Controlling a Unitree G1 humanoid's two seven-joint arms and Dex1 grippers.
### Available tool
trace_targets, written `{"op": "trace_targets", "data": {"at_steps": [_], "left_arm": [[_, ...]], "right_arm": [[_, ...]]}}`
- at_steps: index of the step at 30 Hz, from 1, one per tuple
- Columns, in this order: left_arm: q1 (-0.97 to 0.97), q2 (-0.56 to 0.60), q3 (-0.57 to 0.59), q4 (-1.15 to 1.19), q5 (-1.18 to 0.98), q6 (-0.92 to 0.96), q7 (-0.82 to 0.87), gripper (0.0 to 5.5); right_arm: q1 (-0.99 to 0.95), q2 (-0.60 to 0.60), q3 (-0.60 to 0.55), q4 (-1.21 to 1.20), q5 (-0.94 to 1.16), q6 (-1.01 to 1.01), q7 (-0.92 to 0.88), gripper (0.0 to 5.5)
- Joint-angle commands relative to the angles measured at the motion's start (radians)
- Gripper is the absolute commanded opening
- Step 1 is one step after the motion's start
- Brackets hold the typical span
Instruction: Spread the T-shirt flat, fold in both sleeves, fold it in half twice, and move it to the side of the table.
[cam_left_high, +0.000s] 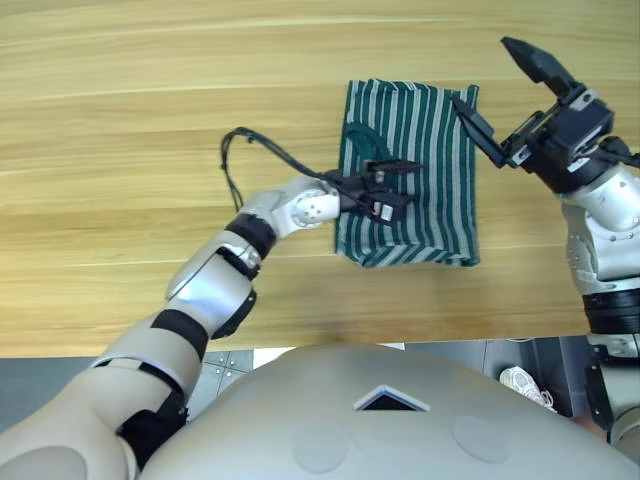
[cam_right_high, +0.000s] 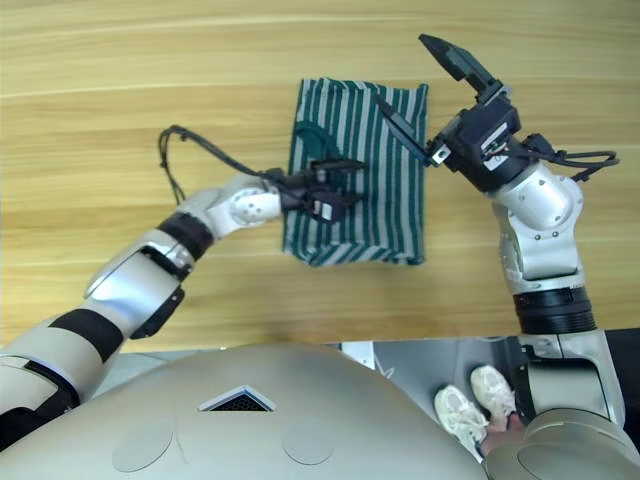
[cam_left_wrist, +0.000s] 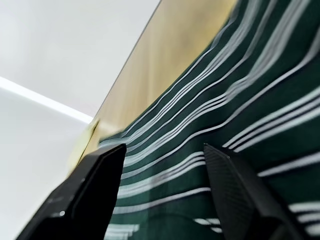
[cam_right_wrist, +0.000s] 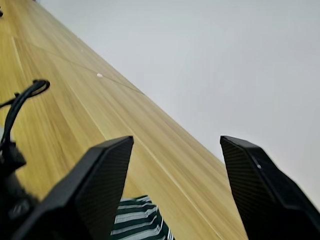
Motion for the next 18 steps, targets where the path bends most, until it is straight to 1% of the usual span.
{"op": "trace_targets", "data": {"at_steps": [1, 3, 6, 9, 11, 12, 14, 16, 18], "left_arm": [[0.252, 0.211, 0.039, -0.091, -0.016, 0.027, -0.024, 2.9], [0.376, 0.272, 0.059, -0.243, -0.049, 0.034, -0.04, 2.9], [0.488, 0.323, 0.078, -0.427, -0.071, 0.074, -0.064, 2.9], [0.529, 0.34, 0.102, -0.565, -0.084, 0.12, -0.074, 2.9], [0.528, 0.355, 0.143, -0.635, -0.081, 0.123, -0.045, 2.9], [0.521, 0.375, 0.191, -0.69, -0.087, 0.104, -0.014, 2.9], [0.526, 0.418, 0.314, -0.84, -0.12, 0.059, 0.036, 2.9], [0.559, 0.444, 0.417, -0.994, -0.157, 0.047, 0.053, 2.9], [0.64, 0.489, 0.529, -1.174, -0.226, 0.077, 0.027, 2.9]], "right_arm": [[0.013, 0.03, -0.004, 0.056, -0.099, -0.011, 0.026, 3.21], [0.025, 0.042, -0.005, 0.075, -0.136, -0.017, 0.028, 3.21], [0.027, 0.063, -0.005, 0.103, -0.183, -0.017, 0.024, 3.21], [0.032, 0.08, -0.006, 0.111, -0.211, -0.023, 0.028, 3.21], [0.038, 0.079, -0.015, 0.111, -0.234, -0.038, 0.028, 3.21], [0.043, 0.07, -0.028, 0.11, -0.26, -0.06, 0.019, 3.21], [0.063, 0.024, -0.056, 0.117, -0.38, -0.123, -0.019, 3.21], [0.106, -0.037, -0.084, 0.13, -0.535, -0.175, -0.062, 3.21], [0.229, -0.124, -0.099, 0.115, -0.657, -0.221, -0.061, 3.21]]}}
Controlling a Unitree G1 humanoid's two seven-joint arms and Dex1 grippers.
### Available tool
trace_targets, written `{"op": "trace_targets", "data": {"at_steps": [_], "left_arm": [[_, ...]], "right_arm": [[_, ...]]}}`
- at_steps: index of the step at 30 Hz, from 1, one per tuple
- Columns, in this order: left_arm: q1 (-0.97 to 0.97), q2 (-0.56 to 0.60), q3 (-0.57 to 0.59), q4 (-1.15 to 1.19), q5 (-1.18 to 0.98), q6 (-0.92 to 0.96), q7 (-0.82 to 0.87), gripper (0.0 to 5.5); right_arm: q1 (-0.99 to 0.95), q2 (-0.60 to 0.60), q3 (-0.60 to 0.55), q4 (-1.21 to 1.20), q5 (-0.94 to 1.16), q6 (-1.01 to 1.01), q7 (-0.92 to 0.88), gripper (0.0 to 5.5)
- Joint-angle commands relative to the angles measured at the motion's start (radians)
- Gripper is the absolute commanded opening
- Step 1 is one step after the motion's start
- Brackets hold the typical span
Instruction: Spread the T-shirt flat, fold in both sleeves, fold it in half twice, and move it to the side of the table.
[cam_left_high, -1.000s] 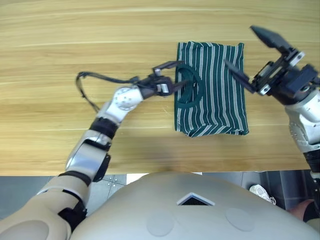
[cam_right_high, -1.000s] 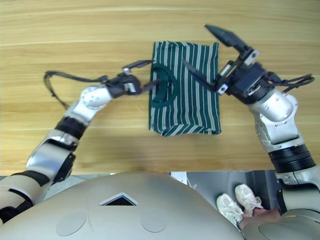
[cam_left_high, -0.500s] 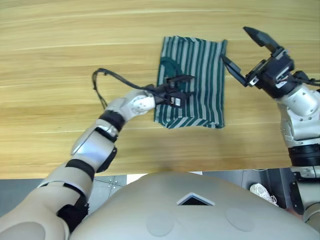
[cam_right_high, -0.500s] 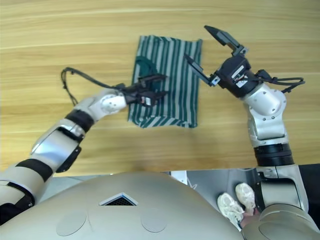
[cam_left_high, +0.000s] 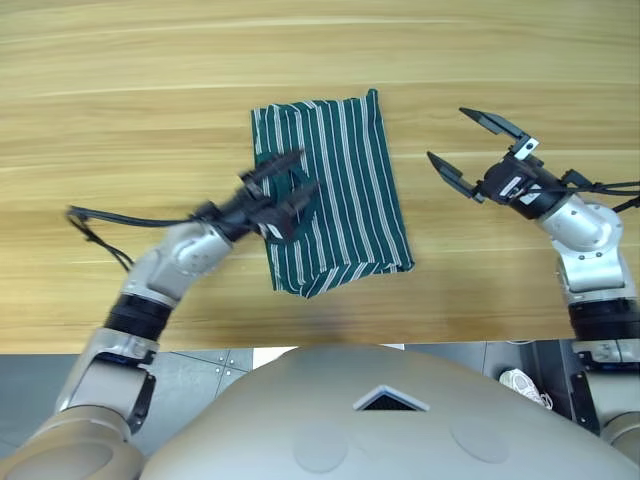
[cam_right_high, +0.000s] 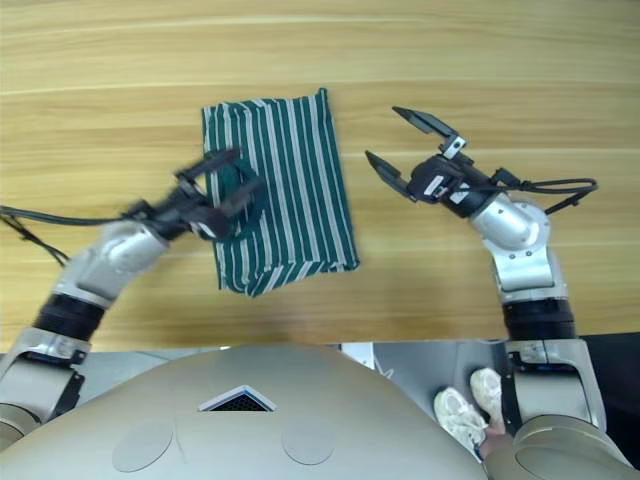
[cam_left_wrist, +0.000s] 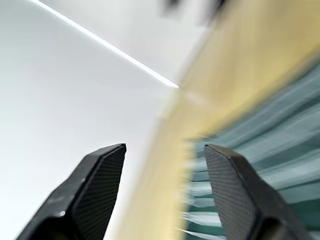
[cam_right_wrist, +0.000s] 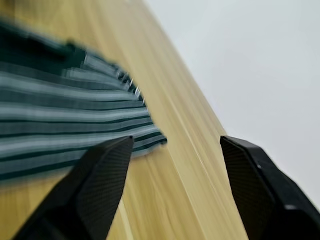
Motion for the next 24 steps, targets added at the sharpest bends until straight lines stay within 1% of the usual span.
{"op": "trace_targets", "data": {"at_steps": [1, 4, 5, 7, 9, 11, 15, 19, 24], "left_arm": [[0.154, 0.086, 0.182, -0.301, -0.1, 0.044, -0.054, 2.9], [0.39, 0.193, 0.304, -0.417, -0.221, 0.105, -0.178, 2.9], [0.517, 0.252, 0.328, -0.399, -0.241, 0.133, -0.256, 2.9], [0.694, 0.342, 0.328, -0.344, -0.199, 0.131, -0.372, 2.9], [0.766, 0.373, 0.291, -0.333, -0.203, 0.138, -0.443, 2.9], [0.76, 0.377, 0.233, -0.315, -0.187, 0.148, -0.497, 2.9], [0.642, 0.317, 0.127, -0.238, -0.15, 0.167, -0.536, 2.9], [0.492, 0.253, 0.066, -0.118, -0.077, 0.142, -0.491, 2.9], [0.375, 0.188, -0.011, -0.074, -0.038, 0.089, -0.462, 2.9]], "right_arm": [[0.207, -0.156, -0.04, -0.018, -0.215, -0.08, -0.006, 3.21], [0.347, -0.218, -0.073, -0.084, -0.256, -0.101, 0.001, 3.21], [0.38, -0.225, -0.07, -0.105, -0.274, -0.105, 0.001, 3.21], [0.402, -0.224, -0.049, -0.137, -0.301, -0.104, 0.006, 3.21], [0.39, -0.219, -0.021, -0.157, -0.309, -0.103, 0.019, 3.21], [0.368, -0.21, 0.007, -0.158, -0.319, -0.105, 0.026, 3.21], [0.31, -0.197, 0.077, -0.147, -0.328, -0.111, 0.038, 3.21], [0.272, -0.209, 0.105, -0.142, -0.307, -0.102, 0.053, 3.21], [0.25, -0.217, 0.126, -0.129, -0.3, -0.102, 0.057, 3.21]]}}
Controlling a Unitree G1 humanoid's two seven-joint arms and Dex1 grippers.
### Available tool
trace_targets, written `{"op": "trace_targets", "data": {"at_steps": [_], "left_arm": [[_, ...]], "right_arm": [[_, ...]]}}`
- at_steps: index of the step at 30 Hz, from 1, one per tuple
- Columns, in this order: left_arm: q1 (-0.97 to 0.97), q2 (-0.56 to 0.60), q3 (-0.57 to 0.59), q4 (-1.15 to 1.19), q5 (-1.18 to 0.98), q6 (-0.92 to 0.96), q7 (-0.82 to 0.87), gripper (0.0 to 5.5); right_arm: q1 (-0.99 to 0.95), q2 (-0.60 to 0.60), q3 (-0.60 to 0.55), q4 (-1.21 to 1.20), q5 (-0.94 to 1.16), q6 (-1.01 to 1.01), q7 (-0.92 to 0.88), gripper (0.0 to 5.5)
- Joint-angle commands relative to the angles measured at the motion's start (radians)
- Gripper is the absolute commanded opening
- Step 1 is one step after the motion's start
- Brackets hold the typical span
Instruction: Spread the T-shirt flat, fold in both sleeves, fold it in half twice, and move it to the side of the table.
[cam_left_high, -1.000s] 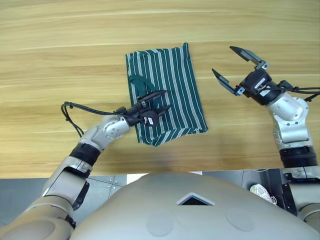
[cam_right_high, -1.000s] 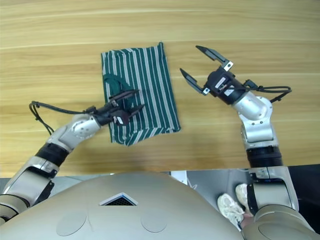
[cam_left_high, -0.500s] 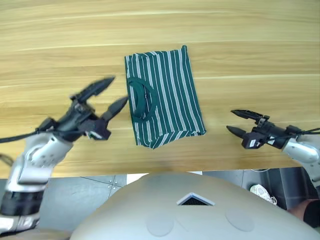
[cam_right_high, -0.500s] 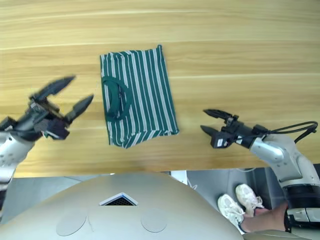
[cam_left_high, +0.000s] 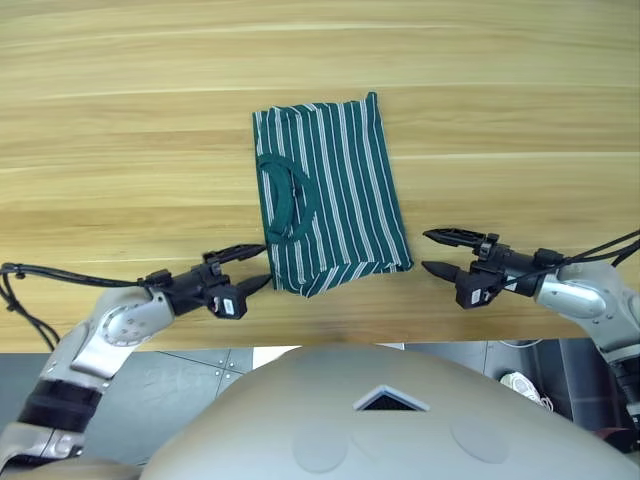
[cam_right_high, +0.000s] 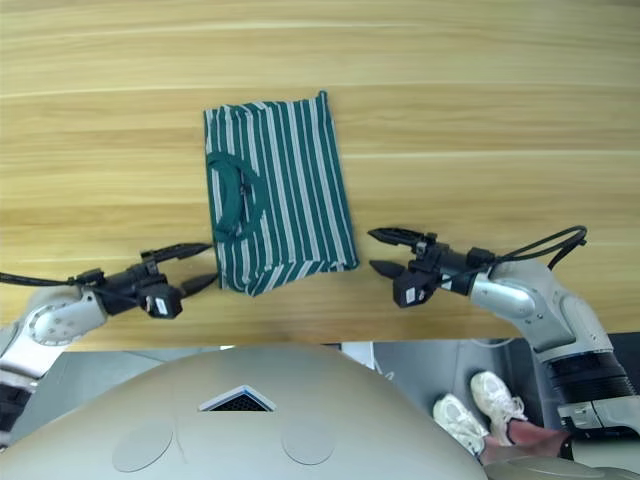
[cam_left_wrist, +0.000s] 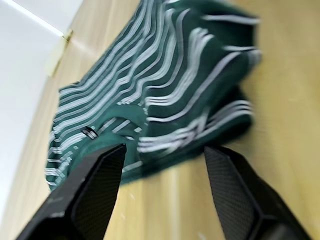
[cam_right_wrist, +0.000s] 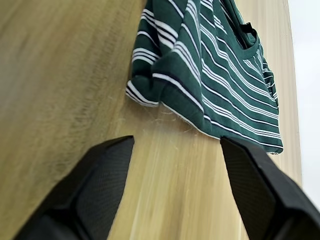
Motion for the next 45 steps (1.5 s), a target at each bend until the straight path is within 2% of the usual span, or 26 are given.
{"op": "trace_targets", "data": {"at_steps": [1, 5, 9, 16, 25, 30, 33, 45], "left_arm": [[-0.047, -0.031, -0.075, 0.042, 0.061, -0.004, -0.017, 2.9], [-0.053, -0.01, -0.095, 0.044, 0.06, -0.006, -0.028, 2.9], [0.024, 0.06, -0.093, -0.008, 0.037, 0.001, -0.068, 2.9], [0.063, 0.13, -0.037, -0.065, 0.01, 0.012, -0.066, 2.9], [-0.077, 0.02, -0.178, -0.004, 0.049, -0.002, -0.093, 2.9], [-0.089, 0.014, -0.215, 0.01, 0.051, -0.008, -0.095, 2.9], [-0.086, 0.03, -0.214, 0.032, 0.051, -0.013, -0.092, 2.94], [-0.102, 0.028, -0.221, 0.1, 0.054, -0.027, -0.085, 0.94]], "right_arm": [[-0.018, -0.014, 0.025, 0.021, -0.014, 0.012, 0.029, 3.21], [-0.038, -0.017, 0.033, 0.031, -0.009, 0.008, 0.034, 3.21], [-0.043, -0.017, 0.057, 0.025, -0.001, 0.006, 0.05, 3.21], [-0.101, -0.001, 0.104, 0.038, -0.002, 0.005, 0.066, 3.21], [-0.118, -0.006, 0.137, 0.027, 0.008, 0.005, 0.072, 3.21], [-0.117, -0.009, 0.144, 0.013, 0.015, 0.005, 0.079, 3.21], [-0.121, -0.006, 0.146, 0.015, 0.023, 0.003, 0.08, 2.7], [-0.16, 0.038, 0.146, 0.078, 0.044, -0.022, 0.05, 0.56]]}}
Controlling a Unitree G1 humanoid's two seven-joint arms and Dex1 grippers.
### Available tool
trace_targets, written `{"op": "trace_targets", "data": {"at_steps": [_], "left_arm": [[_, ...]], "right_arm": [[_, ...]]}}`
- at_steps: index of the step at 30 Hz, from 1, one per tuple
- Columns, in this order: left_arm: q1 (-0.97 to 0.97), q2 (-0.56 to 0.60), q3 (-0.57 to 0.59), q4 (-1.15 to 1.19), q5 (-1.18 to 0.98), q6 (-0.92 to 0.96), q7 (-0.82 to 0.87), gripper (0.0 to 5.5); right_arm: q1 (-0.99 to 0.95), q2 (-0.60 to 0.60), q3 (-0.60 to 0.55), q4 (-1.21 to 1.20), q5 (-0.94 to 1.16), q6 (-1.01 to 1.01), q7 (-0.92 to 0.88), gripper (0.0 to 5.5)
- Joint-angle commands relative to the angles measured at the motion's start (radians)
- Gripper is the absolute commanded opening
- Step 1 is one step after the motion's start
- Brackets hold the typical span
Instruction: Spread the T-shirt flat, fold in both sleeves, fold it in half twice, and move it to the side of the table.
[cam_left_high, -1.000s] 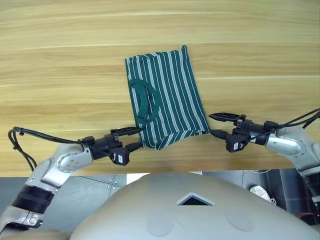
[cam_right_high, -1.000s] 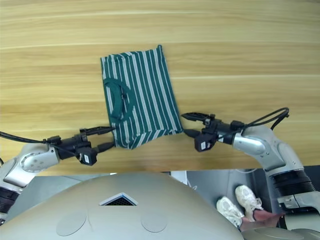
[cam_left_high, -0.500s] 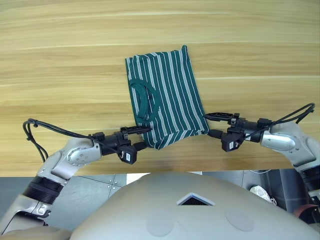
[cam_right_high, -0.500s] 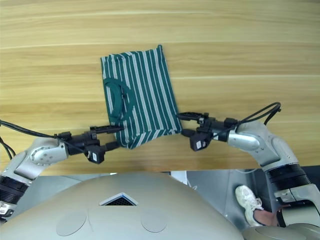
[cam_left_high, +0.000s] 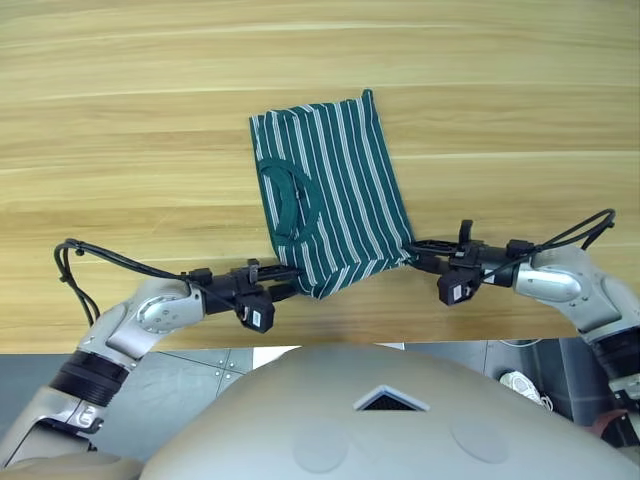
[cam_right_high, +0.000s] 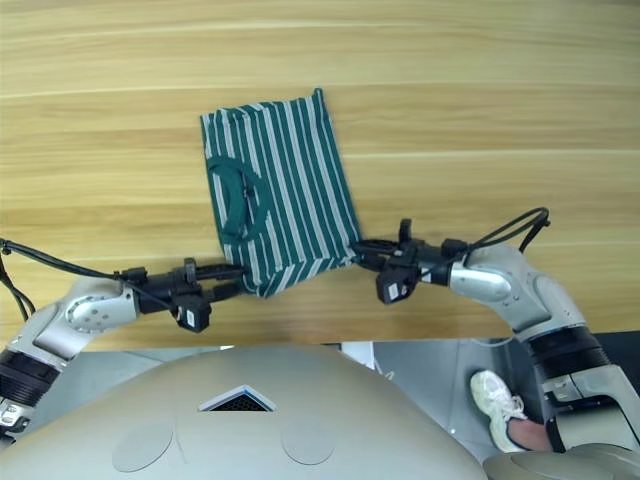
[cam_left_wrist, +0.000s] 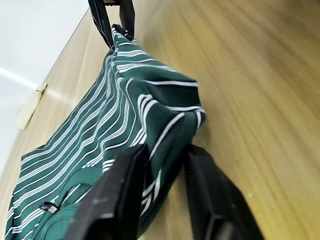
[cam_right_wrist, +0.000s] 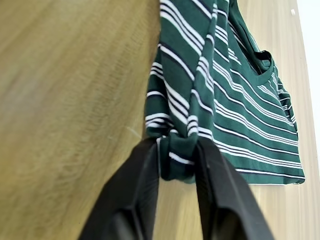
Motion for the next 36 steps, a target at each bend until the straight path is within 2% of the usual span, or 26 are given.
{"op": "trace_targets", "data": {"at_steps": [1, 8, 13, 18, 20, 23, 28, 36], "left_arm": [[0.013, 0.017, -0.018, 0.063, 0.061, 0.039, -0.024, 0.76], [-0.007, -0.017, -0.021, 0.106, 0.043, 0.007, 0.011, 0.0], [0.048, -0.025, -0.033, 0.115, 0.009, -0.007, 0.029, 0.0], [0.238, 0.016, -0.031, -0.008, -0.077, 0.01, 0.041, 0.0], [0.263, 0.028, 0.019, -0.04, -0.165, 0.013, 0.054, 0.0], [0.199, -0.014, 0.087, -0.042, -0.289, 0.02, 0.073, 0.0], [0.04, -0.163, 0.155, -0.02, -0.328, 0.092, 0.144, 0.0], [-0.072, -0.243, 0.191, 0.03, -0.27, 0.191, 0.167, 0.0]], "right_arm": [[-0.018, 0.004, -0.008, 0.008, 0.011, -0.009, -0.005, 0.36], [0.027, 0.017, -0.011, -0.046, 0.085, -0.002, -0.002, 0.25], [0.127, 0.003, -0.038, -0.115, 0.194, 0.01, -0.009, 0.25], [0.305, -0.056, -0.123, -0.225, 0.292, 0.046, 0.0, 0.25], [0.322, -0.056, -0.169, -0.242, 0.35, 0.065, -0.006, 0.25], [0.279, -0.021, -0.191, -0.226, 0.384, 0.095, -0.003, 0.25], [0.151, 0.089, -0.165, -0.19, 0.342, 0.169, -0.02, 0.25], [-0.065, 0.247, -0.16, -0.119, 0.269, 0.276, -0.09, 0.25]]}}
